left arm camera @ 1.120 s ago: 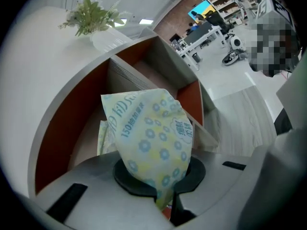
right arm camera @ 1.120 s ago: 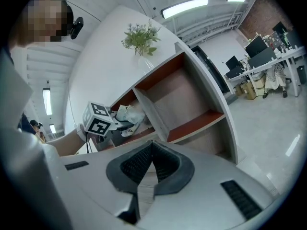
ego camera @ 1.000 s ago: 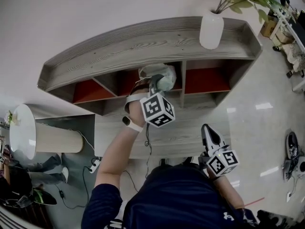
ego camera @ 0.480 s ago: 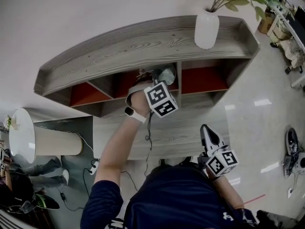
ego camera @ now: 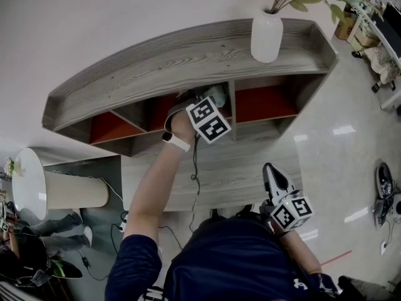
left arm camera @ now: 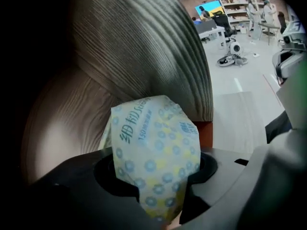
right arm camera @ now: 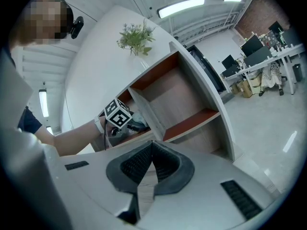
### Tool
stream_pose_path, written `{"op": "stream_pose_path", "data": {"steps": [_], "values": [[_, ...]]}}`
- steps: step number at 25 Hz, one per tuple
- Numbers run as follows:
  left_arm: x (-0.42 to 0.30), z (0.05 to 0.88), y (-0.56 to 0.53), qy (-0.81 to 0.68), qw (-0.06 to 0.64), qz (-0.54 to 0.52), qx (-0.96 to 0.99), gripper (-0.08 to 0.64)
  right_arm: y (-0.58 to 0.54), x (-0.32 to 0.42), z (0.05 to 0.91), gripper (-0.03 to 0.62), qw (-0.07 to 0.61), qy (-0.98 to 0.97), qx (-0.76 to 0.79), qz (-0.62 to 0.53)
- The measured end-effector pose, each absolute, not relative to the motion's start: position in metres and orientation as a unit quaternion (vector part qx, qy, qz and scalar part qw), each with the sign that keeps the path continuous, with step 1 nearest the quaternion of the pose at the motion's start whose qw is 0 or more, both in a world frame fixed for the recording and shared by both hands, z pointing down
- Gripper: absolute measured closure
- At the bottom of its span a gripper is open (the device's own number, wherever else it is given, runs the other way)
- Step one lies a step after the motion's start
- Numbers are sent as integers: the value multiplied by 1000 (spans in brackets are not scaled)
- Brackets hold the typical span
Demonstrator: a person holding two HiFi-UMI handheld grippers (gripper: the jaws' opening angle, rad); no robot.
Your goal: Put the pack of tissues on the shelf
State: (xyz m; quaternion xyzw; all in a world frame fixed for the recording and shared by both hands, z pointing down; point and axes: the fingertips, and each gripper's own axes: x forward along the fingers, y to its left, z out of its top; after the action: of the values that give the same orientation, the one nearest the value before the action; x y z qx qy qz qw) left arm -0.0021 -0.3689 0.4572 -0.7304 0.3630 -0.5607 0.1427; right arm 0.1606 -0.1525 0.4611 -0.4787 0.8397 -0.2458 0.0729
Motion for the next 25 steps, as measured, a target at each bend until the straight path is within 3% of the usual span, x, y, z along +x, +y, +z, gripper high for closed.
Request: {"op": "stream_pose_path", "data": {"steps": [8,14,25], "values": [[10,427,-357,379,174,-492,-764,217,-146,160,462,581,75,835,-485,-250],[14,419,-324,359,140,-466,-796,164,-142,155,461,581,76,836,-483,-247],[16,414,-310,367,217,-487,-762,163,-137,150,468,581,81,829,-486,-264]]}}
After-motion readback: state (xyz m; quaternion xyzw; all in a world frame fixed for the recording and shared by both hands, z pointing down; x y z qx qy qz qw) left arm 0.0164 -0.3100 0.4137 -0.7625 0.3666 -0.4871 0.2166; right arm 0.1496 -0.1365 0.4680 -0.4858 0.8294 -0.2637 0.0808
